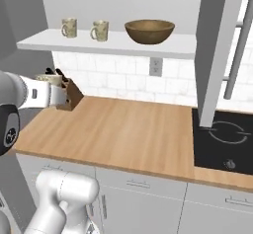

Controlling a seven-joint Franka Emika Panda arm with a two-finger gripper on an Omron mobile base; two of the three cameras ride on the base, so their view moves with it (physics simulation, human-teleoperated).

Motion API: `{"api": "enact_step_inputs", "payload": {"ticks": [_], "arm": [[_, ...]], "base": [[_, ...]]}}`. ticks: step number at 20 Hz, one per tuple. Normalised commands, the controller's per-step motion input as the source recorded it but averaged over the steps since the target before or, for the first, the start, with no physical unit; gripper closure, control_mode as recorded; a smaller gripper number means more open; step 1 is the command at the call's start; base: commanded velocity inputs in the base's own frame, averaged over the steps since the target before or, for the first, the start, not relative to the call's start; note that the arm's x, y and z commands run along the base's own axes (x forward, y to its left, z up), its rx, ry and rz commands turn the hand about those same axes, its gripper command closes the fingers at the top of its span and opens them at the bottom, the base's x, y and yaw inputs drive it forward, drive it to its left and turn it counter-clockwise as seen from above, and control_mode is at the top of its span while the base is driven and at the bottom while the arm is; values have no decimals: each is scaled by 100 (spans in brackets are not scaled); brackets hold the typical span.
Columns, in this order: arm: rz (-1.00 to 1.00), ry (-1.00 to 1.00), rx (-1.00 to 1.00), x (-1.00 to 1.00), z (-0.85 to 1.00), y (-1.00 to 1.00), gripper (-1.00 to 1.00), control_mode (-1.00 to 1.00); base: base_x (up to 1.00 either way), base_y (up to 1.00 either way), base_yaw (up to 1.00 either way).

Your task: Gather all objects into one cabinet and sort the glasses and bowls to opposite sides.

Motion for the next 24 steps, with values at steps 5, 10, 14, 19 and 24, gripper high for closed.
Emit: {"api": "enact_step_inputs", "payload": {"ticks": [5,10,14,19,24], "arm": [[0,0,0,0,0,0,100,100],[-7,-25,-1,0,63,51,100,-100],[0,-33,-5,25,100,81,100,-100],[-1,-8,0,97,79,81,100,-100],[-4,9,3,100,-3,12,100,-100]], "base": [[54,12,-30],[3,9,-5],[0,0,0],[0,0,0],[0,0,0]]}}
